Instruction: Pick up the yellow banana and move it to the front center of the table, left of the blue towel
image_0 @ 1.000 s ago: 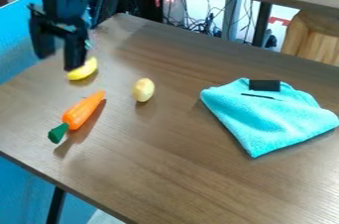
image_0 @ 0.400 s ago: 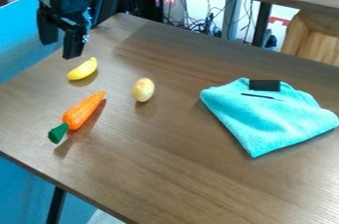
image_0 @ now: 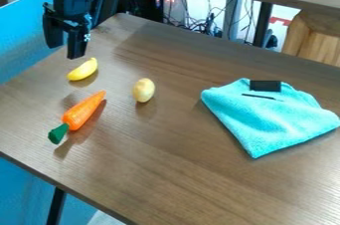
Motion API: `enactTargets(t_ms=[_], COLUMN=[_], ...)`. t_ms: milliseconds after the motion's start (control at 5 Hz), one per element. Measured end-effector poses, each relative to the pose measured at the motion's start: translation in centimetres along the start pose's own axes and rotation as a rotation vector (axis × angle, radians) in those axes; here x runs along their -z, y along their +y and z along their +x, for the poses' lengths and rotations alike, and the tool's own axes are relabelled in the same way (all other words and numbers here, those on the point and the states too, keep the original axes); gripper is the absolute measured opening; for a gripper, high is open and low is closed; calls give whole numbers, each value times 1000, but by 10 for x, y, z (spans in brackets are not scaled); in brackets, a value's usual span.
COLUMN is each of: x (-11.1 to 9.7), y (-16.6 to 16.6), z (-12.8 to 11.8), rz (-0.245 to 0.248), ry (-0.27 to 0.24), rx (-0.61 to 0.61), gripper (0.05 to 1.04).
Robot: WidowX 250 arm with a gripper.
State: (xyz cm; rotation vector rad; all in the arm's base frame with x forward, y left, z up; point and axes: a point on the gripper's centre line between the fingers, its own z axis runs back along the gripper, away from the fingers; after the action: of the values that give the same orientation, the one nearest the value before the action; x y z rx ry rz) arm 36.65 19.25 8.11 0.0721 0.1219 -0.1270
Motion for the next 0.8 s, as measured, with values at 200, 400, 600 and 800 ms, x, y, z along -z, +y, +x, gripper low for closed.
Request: enactTargets(t_ms=[200,400,600,800], x=[8,22,47,52], y=[0,0,-1,-8], z=[5,9,16,28], rz=[-21,-35,-36,-13], ry=[17,52,125,151], rx=[11,14,17,31], gripper=[1001,1001,1001,1001])
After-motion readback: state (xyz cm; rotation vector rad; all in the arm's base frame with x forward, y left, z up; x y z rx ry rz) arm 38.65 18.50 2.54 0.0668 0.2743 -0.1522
